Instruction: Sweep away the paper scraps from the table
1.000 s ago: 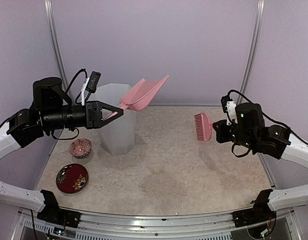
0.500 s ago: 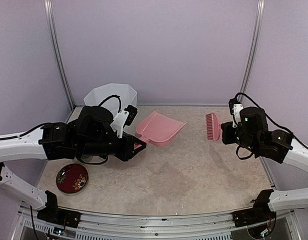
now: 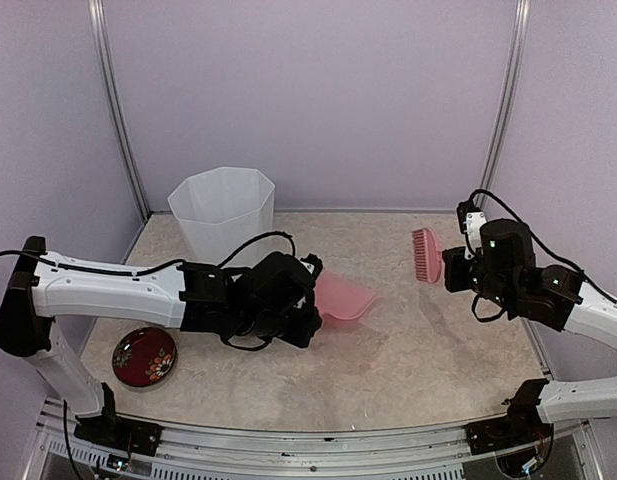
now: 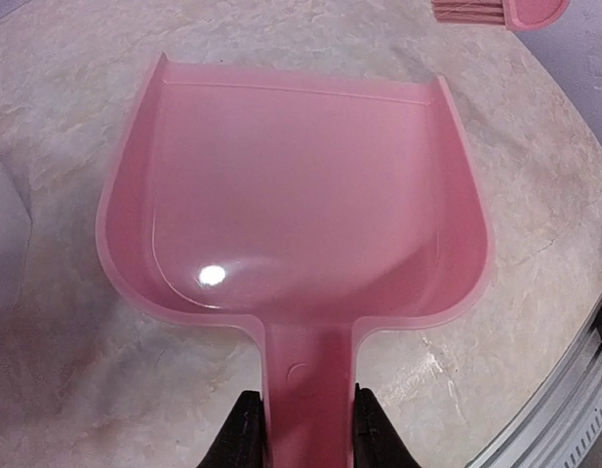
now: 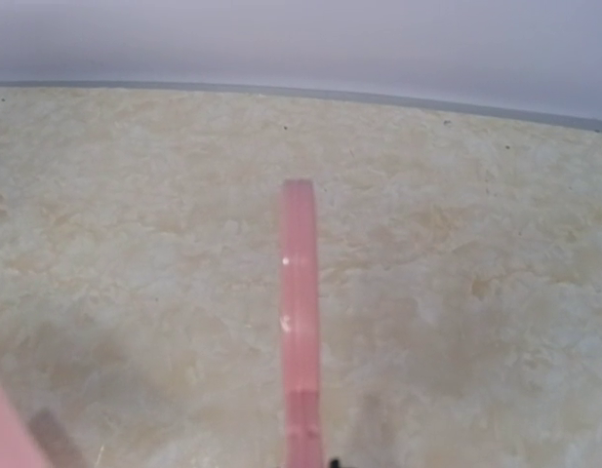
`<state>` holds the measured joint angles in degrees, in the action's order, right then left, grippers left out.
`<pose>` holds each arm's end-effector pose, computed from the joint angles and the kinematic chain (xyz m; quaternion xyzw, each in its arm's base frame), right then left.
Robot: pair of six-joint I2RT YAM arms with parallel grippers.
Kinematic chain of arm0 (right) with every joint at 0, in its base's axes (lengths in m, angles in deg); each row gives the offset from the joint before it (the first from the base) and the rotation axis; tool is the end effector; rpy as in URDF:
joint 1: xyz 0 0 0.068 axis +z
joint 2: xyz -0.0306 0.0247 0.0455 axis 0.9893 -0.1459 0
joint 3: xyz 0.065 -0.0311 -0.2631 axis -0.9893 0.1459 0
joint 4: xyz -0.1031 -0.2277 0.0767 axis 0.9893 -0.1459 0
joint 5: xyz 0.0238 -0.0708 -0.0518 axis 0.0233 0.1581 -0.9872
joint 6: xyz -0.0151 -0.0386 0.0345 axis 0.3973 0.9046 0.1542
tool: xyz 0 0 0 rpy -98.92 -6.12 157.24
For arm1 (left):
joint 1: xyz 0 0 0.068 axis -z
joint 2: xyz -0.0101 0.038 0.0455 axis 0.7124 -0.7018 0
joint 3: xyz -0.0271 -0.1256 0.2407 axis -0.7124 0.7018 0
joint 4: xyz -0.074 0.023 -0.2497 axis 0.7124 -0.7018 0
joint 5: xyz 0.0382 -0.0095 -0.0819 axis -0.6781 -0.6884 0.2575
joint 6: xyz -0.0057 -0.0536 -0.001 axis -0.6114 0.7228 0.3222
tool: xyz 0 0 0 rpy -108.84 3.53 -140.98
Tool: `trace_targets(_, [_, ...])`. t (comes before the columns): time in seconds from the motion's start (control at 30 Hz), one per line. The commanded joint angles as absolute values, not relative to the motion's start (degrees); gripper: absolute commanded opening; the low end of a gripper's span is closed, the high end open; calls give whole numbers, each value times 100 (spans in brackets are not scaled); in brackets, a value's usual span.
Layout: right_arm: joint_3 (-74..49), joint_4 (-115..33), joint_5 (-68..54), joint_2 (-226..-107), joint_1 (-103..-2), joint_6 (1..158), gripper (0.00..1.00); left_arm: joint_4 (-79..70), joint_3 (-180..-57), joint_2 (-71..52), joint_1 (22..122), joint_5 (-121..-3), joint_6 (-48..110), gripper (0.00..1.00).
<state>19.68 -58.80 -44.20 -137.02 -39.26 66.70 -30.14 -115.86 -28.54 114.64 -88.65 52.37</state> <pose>0.1606 0.1229 0.2985 -0.0329 0.8323 0.0798 0.5476 0.1381 -0.3325 0.2498 0.2334 0.8929 -0.1843 0.3381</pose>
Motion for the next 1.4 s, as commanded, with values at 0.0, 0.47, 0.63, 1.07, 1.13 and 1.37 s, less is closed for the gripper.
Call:
trace_targets(0.0, [2012, -5466, -4317, -13587, -3996, 6934, 0, -2952, -12223, -3522, 11522, -9118, 5325, 0])
trace_targets(0.47, [2374, -4833, -3933, -13545, -3995, 7507, 0, -2519, -13423, -5269, 11361, -9106, 5046, 0])
trace_targets(0.63, [2518, -4610, -3802, -13699, -3997, 7636, 0, -2196, -13369, -5529, 11218, -9089, 5017, 0])
trace_targets(1.07, [2516, -4407, -3384, -14329, -4004, 7848, 0, -2005, -13353, -5904, 10994, -9013, 5029, 4])
trace_targets(1.13, [2504, -4413, -3358, -14337, -4004, 7872, 0, -2001, -13349, -5942, 10979, -8986, 5027, 8])
trace_targets(1.37, [2425, -4538, -3355, -14338, -4004, 7918, 0, -1903, -13223, -5897, 10964, -8898, 5008, 17])
